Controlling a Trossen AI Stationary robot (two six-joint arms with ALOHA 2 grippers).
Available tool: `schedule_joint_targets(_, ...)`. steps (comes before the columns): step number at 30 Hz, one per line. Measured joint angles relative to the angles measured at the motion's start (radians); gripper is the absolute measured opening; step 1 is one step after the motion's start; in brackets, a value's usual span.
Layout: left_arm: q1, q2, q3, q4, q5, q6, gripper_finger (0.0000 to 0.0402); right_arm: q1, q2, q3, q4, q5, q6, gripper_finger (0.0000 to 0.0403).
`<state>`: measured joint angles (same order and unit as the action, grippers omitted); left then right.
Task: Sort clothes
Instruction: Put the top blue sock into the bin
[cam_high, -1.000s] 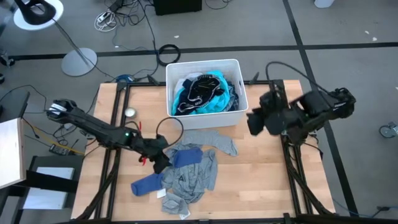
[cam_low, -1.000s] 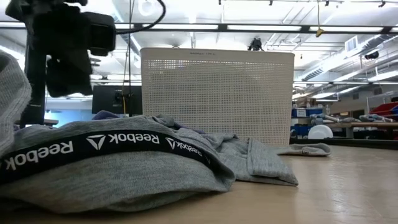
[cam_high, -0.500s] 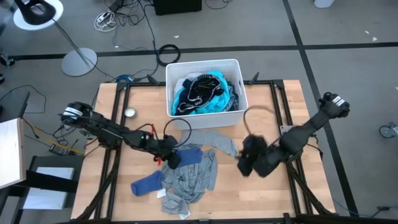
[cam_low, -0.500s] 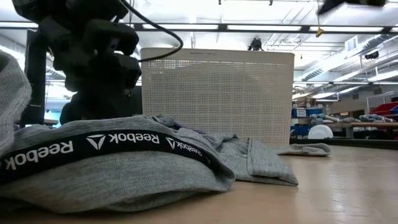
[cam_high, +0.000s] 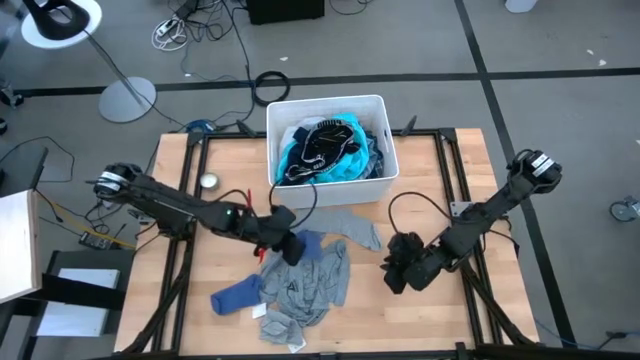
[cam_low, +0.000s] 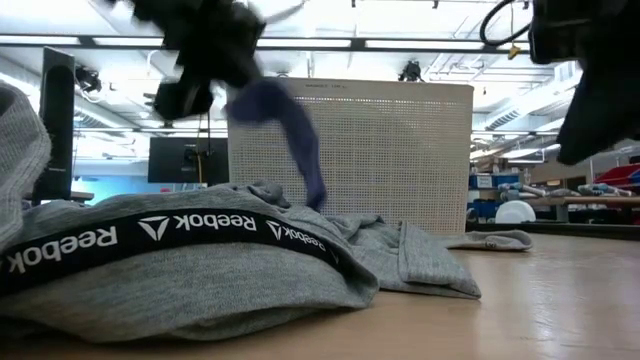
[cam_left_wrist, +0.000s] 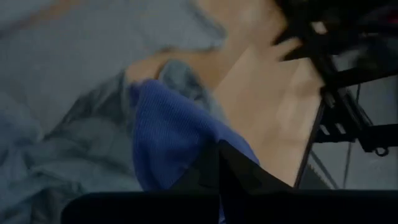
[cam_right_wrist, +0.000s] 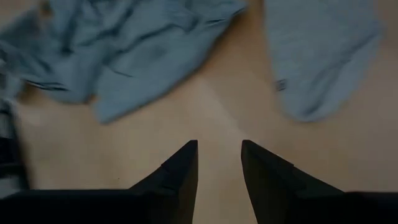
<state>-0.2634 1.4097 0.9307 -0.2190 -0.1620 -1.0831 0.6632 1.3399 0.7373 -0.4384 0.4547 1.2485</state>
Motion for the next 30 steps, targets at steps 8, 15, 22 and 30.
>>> schedule_joint_targets(8, 0.056, -0.002, 0.419, -0.397, -0.089, 0.196, 0.0001, -0.114, -0.001, -0.016, -0.049, 0.080, -0.265, 0.0126)
schedule_joint_targets(15, 0.208, -0.003, 0.701, -0.619, -0.130, 0.372, 0.0000, -0.224, -0.001, -0.174, 0.276, 0.072, -0.372, 0.0126)
schedule_joint_targets(22, 0.382, -0.002, 0.788, -0.666, -0.166, 0.558, 0.0002, -0.294, -0.001, -0.340, 0.576, 0.049, -0.472, 0.0127)
schedule_joint_targets(30, 0.554, 0.004, 0.788, -0.691, -0.147, 0.666, 0.0023, -0.363, 0.205, -0.337, 0.782, -0.092, -0.619, 0.0127)
